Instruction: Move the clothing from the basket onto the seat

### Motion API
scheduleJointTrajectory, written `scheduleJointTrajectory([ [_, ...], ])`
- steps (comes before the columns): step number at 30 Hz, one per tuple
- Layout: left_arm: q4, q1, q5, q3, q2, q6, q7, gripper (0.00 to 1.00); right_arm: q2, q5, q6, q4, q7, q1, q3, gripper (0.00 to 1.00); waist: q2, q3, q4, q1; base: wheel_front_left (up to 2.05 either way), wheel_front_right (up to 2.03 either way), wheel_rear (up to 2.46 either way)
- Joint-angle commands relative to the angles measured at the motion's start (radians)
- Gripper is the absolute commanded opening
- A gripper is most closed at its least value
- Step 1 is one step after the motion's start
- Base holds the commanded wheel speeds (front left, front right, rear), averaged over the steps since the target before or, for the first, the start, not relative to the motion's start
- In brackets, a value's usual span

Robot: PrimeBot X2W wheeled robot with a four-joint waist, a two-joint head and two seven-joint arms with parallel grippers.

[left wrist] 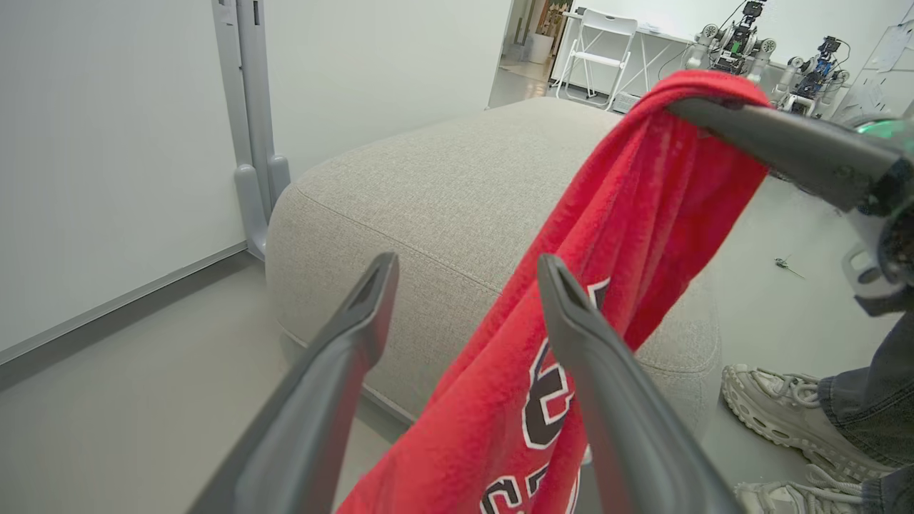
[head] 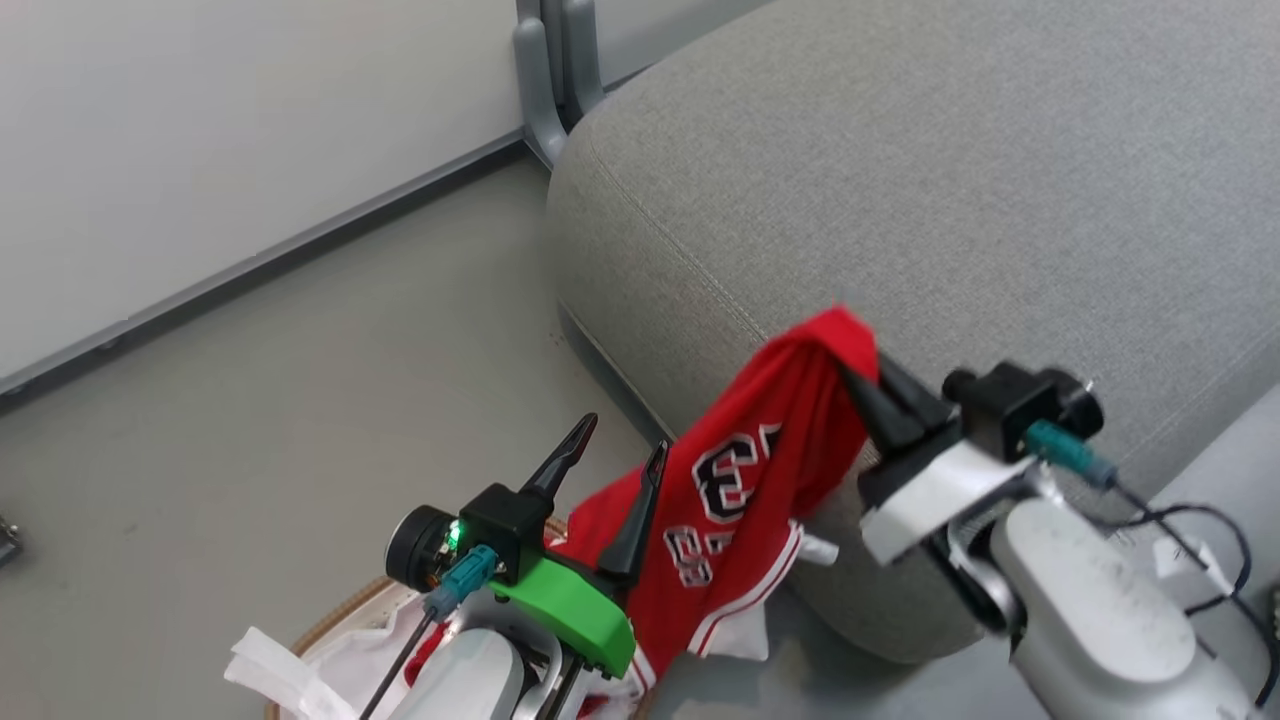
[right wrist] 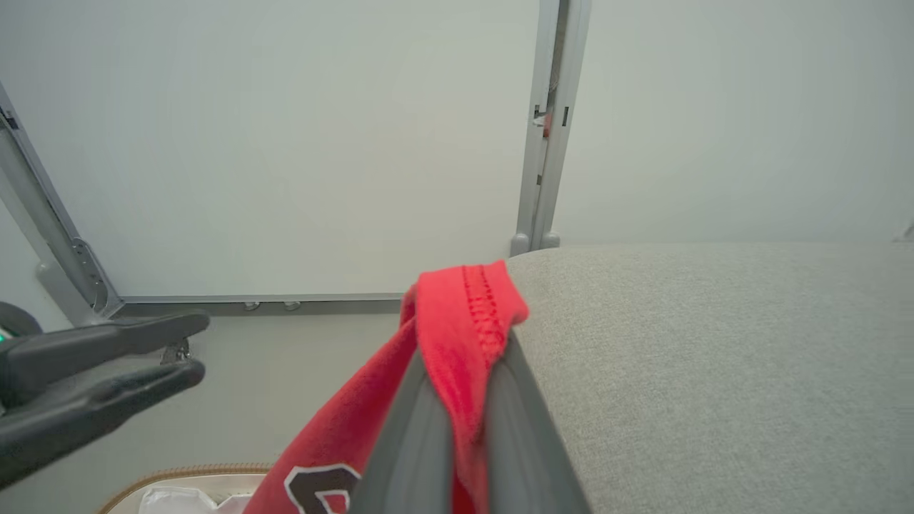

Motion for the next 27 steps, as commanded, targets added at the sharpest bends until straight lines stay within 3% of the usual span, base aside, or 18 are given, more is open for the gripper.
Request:
scheduleJointTrajectory([
  [1, 0.003, -0.024, 0.013, 0.001, 0.006, -0.004, -0.001, 1.00, -0.008, -0.013, -0.001, -0.013, -0.005, -0.041, -0.020, 0.00, 0.0073, 0.036, -0.001, 0.0000, 0.00, 0.00, 0.00],
  [5, 0.012, -0.042, 0.029, 0.004, 0.006, -0.006, -0.001, 1.00, -0.052, -0.045, -0.001, -0.031, -0.005, -0.155, -0.065, 0.00, 0.0073, 0.073, 0.027, 0.0000, 0.00, 0.00, 0.00],
  [9, 0.019, -0.063, 0.038, 0.005, 0.006, -0.009, -0.001, 1.00, -0.142, -0.102, -0.001, -0.020, -0.005, -0.315, -0.126, 0.00, 0.0073, 0.116, 0.066, 0.0000, 0.00, 0.00, 0.00],
  [16, 0.028, -0.088, 0.055, 0.005, 0.006, -0.011, -0.001, 1.00, -0.248, -0.181, -0.001, 0.065, -0.005, -0.559, -0.305, 0.00, 0.0073, 0.185, 0.147, 0.0000, 0.00, 0.00, 0.00],
  [22, 0.034, -0.112, 0.073, 0.006, 0.006, -0.013, -0.001, 1.00, -0.295, -0.244, -0.001, 0.173, -0.005, -0.702, -0.365, 0.00, 0.0073, 0.250, 0.208, 0.0000, 0.00, 0.00, 0.00],
  [27, 0.038, -0.133, 0.079, -0.013, 0.006, -0.013, -0.001, 1.00, -0.298, -0.275, -0.001, 0.284, -0.005, -0.710, -0.424, 0.00, 0.0073, 0.296, 0.250, 0.0000, 0.00, 0.00, 0.00],
])
